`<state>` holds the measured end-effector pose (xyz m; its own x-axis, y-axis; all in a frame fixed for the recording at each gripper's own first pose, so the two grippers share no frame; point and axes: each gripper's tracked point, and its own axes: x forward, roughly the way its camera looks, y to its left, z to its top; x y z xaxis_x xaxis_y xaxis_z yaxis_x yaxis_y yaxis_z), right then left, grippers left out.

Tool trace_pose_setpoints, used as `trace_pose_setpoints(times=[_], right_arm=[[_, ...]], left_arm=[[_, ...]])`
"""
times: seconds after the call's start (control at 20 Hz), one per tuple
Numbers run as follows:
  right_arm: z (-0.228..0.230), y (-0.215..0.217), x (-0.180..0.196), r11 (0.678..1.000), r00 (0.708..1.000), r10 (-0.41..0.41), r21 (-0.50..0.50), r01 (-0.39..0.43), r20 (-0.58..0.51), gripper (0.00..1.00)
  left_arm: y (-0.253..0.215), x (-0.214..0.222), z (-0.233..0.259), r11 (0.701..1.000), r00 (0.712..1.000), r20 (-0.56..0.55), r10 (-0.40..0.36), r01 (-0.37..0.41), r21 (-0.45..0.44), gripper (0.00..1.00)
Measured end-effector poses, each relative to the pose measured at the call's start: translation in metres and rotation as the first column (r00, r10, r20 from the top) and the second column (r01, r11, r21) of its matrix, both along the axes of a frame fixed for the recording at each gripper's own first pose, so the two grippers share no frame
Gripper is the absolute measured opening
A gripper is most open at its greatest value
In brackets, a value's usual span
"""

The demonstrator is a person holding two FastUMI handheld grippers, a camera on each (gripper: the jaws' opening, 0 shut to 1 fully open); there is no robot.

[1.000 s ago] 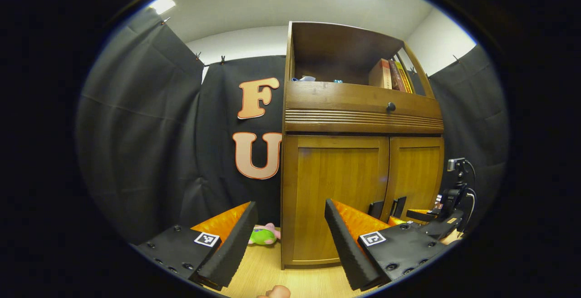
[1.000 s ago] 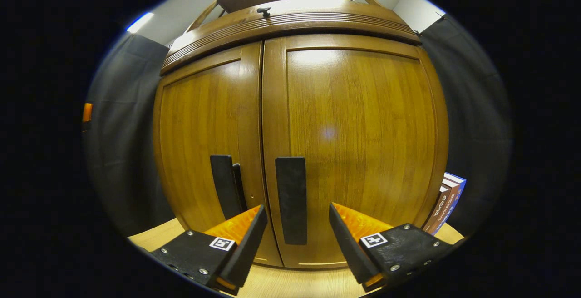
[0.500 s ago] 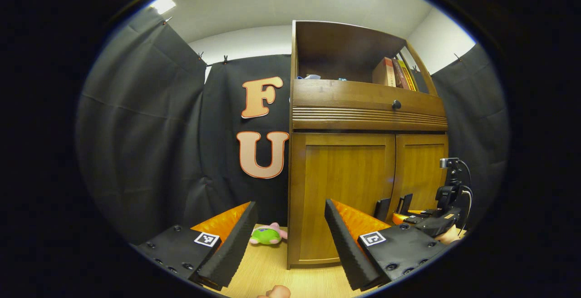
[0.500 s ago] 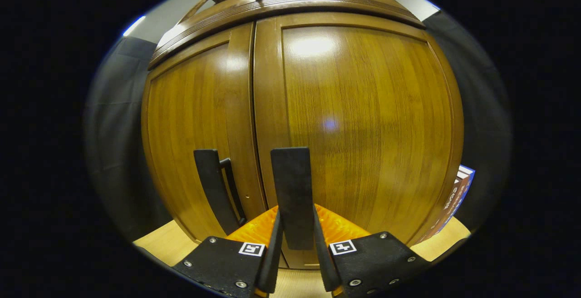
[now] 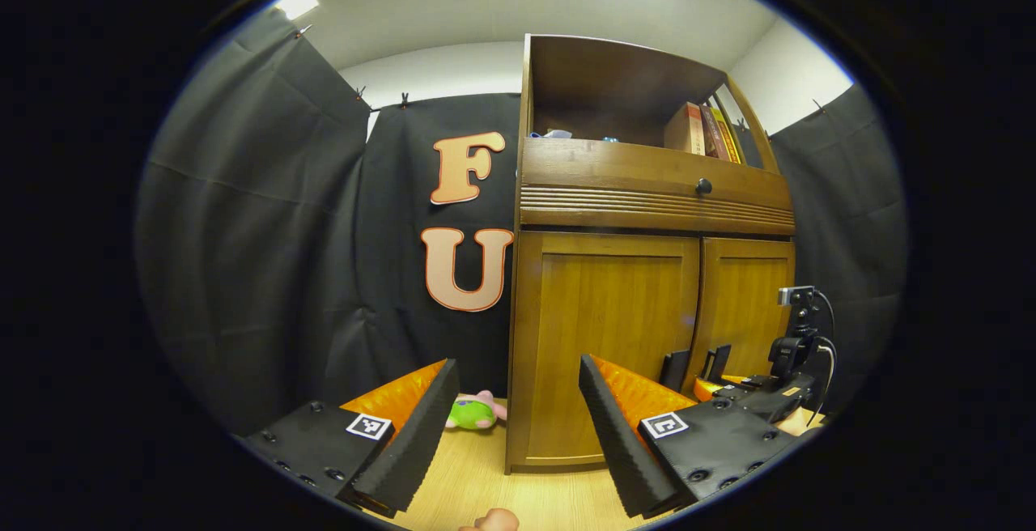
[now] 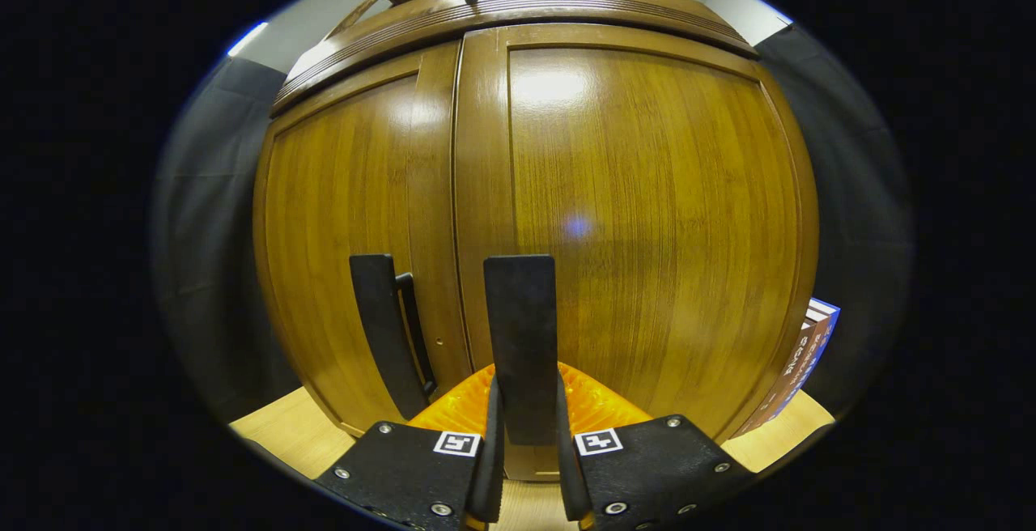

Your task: Open the right door of the double-door shoe cabinet with the right hand, and open the left door with the left hand.

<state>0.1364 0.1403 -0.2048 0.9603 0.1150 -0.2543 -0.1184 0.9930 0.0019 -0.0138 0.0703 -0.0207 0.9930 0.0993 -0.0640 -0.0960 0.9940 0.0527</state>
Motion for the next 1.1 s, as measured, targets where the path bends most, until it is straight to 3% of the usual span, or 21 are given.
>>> trace_pose_setpoints(times=[0.6,0.85,0.9,0.95,1.1], right_arm=[[0.011,-0.011,-0.047,0.999,0.999,0.045,0.015,-0.045,0.007,0.29],[0.015,-0.019,-0.07,0.997,0.997,0.069,0.026,-0.07,0.019,0.29],[0.016,-0.02,-0.073,0.997,0.997,0.069,0.023,-0.07,0.025,0.33],[0.017,-0.022,-0.075,0.997,0.997,0.071,0.022,-0.071,0.028,0.29],[0.018,-0.028,-0.089,0.997,0.997,0.074,0.028,-0.075,0.029,0.29]], left_arm=[[-0.021,-0.03,0.021,1.0,0.999,0.035,-0.026,0.025,0.008,0.94],[-0.021,-0.039,0.024,1.0,0.999,0.036,-0.02,0.019,0.011,0.98],[-0.023,-0.04,0.024,1.0,0.999,0.037,-0.021,0.02,0.012,0.98],[-0.025,-0.041,0.025,1.0,0.999,0.038,-0.022,0.022,0.012,0.98],[-0.033,-0.045,0.028,0.999,0.999,0.043,-0.033,0.032,0.02,0.98]])
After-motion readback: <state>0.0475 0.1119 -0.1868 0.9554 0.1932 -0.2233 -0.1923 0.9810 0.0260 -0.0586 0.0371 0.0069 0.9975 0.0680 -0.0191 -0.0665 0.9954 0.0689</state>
